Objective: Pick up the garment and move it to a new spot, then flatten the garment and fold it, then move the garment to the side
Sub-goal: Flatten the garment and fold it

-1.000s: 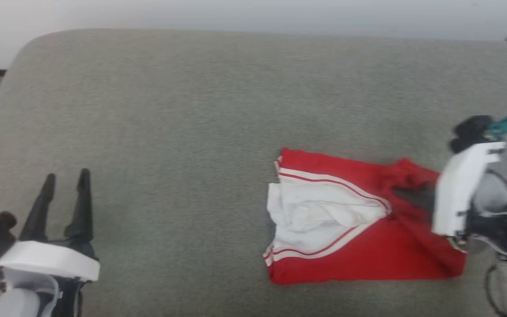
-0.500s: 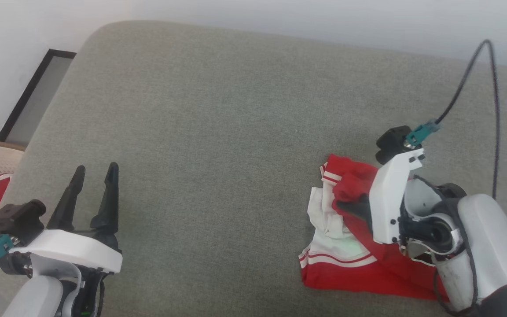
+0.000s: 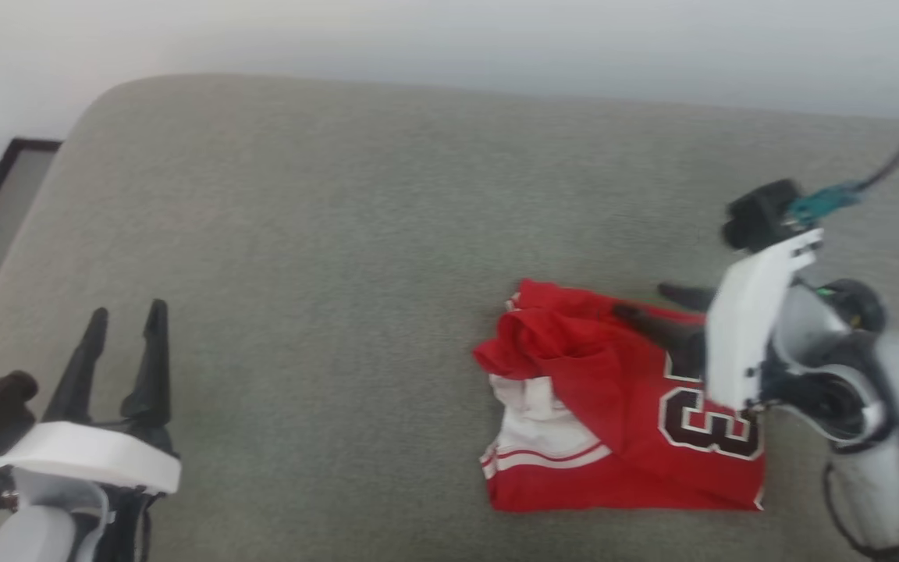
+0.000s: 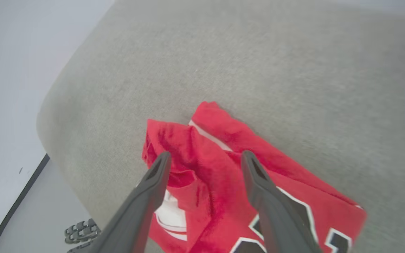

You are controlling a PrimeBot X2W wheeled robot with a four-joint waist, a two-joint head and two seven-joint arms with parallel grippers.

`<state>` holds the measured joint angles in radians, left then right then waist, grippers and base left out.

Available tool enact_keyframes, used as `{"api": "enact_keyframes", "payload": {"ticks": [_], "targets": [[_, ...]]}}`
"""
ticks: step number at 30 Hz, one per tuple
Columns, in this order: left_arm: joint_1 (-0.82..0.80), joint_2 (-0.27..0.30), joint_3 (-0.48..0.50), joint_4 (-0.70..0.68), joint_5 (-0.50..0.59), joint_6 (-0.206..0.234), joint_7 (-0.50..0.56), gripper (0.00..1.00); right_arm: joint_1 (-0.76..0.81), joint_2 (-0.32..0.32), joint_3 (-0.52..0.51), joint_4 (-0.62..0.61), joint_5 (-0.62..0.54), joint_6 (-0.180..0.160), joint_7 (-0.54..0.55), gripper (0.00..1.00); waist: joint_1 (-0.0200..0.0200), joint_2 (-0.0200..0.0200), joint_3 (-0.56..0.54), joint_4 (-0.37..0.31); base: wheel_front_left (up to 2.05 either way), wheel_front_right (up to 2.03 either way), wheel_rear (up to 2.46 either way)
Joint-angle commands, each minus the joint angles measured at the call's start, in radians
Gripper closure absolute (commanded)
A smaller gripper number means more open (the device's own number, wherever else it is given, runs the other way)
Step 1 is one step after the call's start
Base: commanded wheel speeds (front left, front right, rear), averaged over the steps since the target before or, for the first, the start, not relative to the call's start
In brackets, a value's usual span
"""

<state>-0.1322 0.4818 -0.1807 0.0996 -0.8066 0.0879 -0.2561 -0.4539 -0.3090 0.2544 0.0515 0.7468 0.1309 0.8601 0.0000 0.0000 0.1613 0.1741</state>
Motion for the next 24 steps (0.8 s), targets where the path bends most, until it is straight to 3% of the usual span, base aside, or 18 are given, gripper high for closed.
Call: {"api": "enact_keyframes", "payload": {"ticks": [1, 11, 24], "targets": [[0.012, 0.007, 0.005, -0.003, 0.004, 0.0, -0.004, 0.0, 0.016, -0.005, -0.008, -0.005, -0.002, -0.001, -0.013, 0.0, 0.0, 0.0, -0.011, -0.028, 0.0, 0.0, 0.0], [0.074, 0.037, 0.065, -0.038, 0.074, 0.01, -0.01, 0.0, 0.106, -0.102, -0.095, -0.069, -0.023, -0.001, -0.286, 0.0, 0.0, 0.0, -0.04, -0.144, 0.0, 0.0, 0.0], [0.161, 0.034, 0.103, 0.014, 0.122, -0.026, -0.009, 0.0, 0.248, -0.182, -0.147, 0.036, -0.085, -0.001, -0.685, 0.0, 0.0, 0.0, -0.097, -0.224, 0.0, 0.0, 0.0]]}}
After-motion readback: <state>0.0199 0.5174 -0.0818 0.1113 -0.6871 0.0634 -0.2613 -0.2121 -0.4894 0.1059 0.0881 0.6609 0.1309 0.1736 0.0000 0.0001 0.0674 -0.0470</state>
